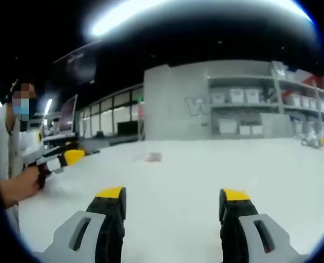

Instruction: Open the resealable bag by pulling the two sides of the seal apart until the entire bag opening is separated and visibly accessible.

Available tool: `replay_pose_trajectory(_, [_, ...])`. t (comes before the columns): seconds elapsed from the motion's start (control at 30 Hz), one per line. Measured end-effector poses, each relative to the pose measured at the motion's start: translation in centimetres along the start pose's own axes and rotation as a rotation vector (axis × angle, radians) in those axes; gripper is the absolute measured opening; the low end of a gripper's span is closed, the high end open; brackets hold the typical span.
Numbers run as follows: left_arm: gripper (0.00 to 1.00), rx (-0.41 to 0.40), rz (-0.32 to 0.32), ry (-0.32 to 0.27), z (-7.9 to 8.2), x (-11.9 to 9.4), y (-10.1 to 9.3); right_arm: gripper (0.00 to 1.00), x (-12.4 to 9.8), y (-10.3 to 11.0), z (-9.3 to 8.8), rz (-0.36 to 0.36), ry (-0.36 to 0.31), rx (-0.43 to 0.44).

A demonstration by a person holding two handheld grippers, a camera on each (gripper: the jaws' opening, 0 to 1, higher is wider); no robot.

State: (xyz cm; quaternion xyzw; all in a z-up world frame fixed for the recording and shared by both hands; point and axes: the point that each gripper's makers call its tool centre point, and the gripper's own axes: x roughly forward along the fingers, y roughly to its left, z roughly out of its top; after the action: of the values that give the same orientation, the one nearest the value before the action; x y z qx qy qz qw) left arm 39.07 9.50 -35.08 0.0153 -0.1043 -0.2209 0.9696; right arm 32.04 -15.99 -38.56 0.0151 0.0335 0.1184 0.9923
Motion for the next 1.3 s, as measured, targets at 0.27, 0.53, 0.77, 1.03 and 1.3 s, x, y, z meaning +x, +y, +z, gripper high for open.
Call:
replay_pose_trajectory(0.27, [0.78,0.026,0.002,0.017,1.2,-0.4,-0.3,0.66,0.3,-0.2,2.6,0.0,-0.032,-0.056])
replay_pose_trajectory(0.53, [0.78,0.035,0.006,0.027,1.6,-0.6,0.6,0.64,1.3,0.8,2.9,0.022,-0.034,-0.068])
replay_pose_trajectory(0.77, [0.78,0.027,0.023,0.039,0.9,-0.9,1.2,0.63,2.1,1.3,2.9,0.033,-0.029,-0.072])
replay_pose_trajectory(1.03, [0.78,0.053,0.021,0.048,0.5,-0.8,1.2,0.62,3.3,1.9,3.4,0.062,-0.025,-0.073])
replay_pose_trajectory(1.3, [0.78,0.053,0.014,0.048,0.4,-0.8,1.2,0.61,3.9,2.2,3.5,0.073,-0.017,-0.073])
